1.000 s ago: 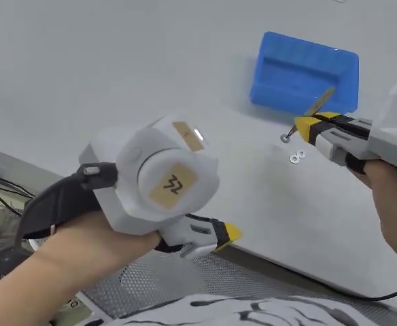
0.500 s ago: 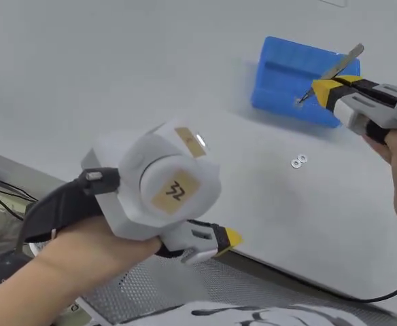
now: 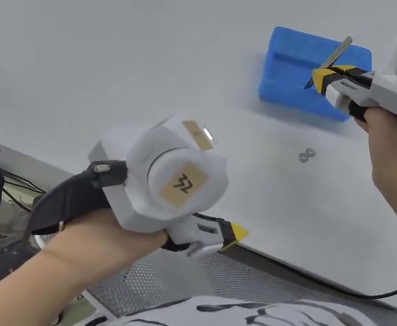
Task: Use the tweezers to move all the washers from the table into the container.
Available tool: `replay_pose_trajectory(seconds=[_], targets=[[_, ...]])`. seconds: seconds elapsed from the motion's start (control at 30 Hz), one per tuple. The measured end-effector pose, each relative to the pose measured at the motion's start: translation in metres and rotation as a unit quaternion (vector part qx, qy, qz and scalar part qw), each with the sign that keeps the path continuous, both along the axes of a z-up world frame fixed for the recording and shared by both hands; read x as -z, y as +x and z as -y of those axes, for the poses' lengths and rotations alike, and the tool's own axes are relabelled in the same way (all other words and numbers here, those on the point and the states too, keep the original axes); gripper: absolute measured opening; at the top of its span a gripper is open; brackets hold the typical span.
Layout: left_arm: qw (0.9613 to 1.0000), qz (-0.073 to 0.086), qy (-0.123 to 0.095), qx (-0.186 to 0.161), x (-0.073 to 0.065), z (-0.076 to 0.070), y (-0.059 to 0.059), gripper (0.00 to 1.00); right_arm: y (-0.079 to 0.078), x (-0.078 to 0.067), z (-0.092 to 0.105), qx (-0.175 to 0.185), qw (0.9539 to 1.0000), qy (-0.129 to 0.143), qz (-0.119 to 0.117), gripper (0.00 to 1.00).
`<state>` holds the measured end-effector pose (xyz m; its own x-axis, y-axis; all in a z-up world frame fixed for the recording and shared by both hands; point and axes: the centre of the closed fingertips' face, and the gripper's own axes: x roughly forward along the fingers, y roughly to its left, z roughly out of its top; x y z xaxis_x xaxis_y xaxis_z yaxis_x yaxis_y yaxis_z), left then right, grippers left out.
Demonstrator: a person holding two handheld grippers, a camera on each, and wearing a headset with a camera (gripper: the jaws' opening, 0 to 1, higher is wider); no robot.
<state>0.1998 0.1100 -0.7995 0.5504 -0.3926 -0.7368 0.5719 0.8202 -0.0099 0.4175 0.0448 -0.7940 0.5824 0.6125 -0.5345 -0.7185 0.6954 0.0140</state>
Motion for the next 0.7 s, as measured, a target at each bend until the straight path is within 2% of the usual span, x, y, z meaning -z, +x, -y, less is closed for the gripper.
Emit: replay_pose_trajectory(seconds=[0.13, 0.27, 0.3, 0.4, 0.43, 0.7], targets=[[1.0, 0.001, -0.006, -0.004, -0.001, -0.001, 0.002, 0.99, 0.004, 0.005, -0.002, 0.0, 1.0, -0.007, 0.003, 0.03], [1.0, 0.002, -0.003, -0.001, -0.001, -0.002, 0.004, 0.99, 0.006, 0.015, -0.006, -0.001, 0.9999, -0.011, -0.002, 0.03], [1.0, 0.002, -0.002, 0.0, -0.001, -0.003, 0.004, 0.99, 0.004, 0.013, -0.005, -0.001, 0.9999, -0.013, 0.0, 0.03], [1.0, 0.002, 0.0, 0.001, -0.001, -0.003, 0.005, 0.99, 0.004, 0.018, -0.004, -0.002, 0.9998, -0.02, -0.002, 0.03], [1.0, 0.002, 0.0, 0.001, -0.001, -0.003, 0.005, 0.99, 0.005, 0.017, -0.007, -0.004, 0.9998, -0.015, 0.008, 0.03], [1.0, 0.005, 0.001, 0.005, -0.002, 0.0, 0.006, 0.99, 0.003, 0.018, -0.003, -0.001, 0.9999, -0.013, -0.001, 0.04]])
